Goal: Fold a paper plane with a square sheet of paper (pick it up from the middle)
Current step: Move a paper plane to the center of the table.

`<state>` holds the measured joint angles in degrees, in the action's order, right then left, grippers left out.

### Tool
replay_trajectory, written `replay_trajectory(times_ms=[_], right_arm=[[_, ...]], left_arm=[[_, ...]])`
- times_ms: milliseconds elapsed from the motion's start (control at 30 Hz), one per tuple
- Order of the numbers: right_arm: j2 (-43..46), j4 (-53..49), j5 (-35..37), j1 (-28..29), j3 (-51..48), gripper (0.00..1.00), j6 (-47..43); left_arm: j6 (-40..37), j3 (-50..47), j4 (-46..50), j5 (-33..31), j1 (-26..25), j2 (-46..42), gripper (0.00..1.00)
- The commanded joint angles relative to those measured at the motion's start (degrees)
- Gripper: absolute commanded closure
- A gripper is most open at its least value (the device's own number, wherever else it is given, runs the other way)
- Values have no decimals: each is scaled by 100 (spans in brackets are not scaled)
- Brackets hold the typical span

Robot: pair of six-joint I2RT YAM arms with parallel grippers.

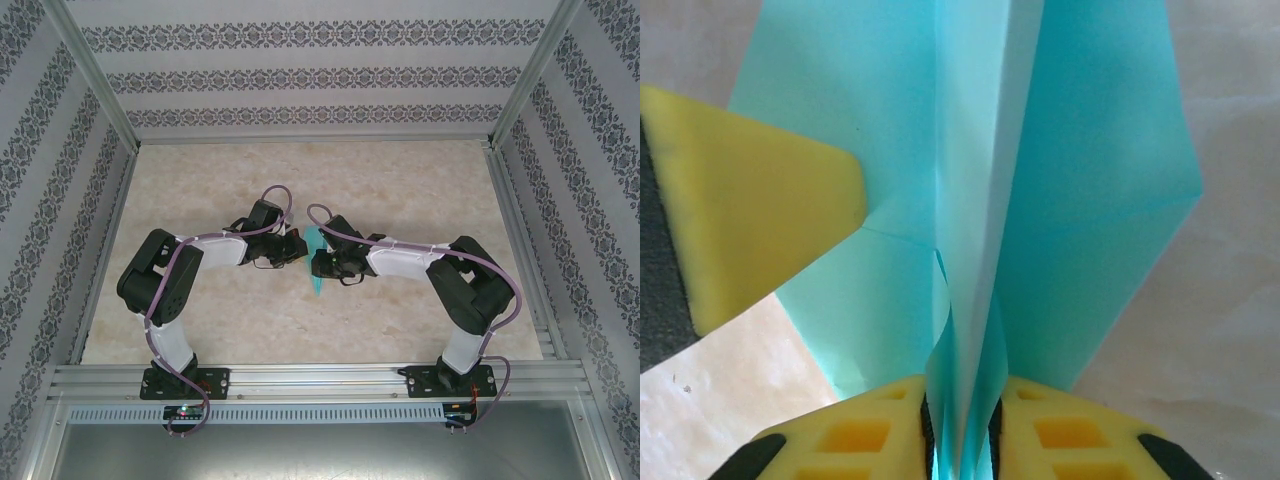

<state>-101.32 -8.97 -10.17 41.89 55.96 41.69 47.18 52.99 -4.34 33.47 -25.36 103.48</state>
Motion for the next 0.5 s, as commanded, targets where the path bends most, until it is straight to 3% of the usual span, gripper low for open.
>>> replay_trajectory(times_ms=[0,67,167,367,467], right_arm=[[-146,-122,128,74,220,80,-21],[-186,-150,145,82,257,82,1],[-180,-197,215,82,296,89,-7],[265,-1268,973,-4,501,91,-393],[393,-1812,1188,-147,619,91,-681]], left_arm=[[69,27,-94,98,70,47,100],[89,27,-95,98,74,27,100],[97,43,-40,71,75,-57,92],[-52,56,562,-401,334,-639,59],[-217,123,1304,-1134,524,-976,42]])
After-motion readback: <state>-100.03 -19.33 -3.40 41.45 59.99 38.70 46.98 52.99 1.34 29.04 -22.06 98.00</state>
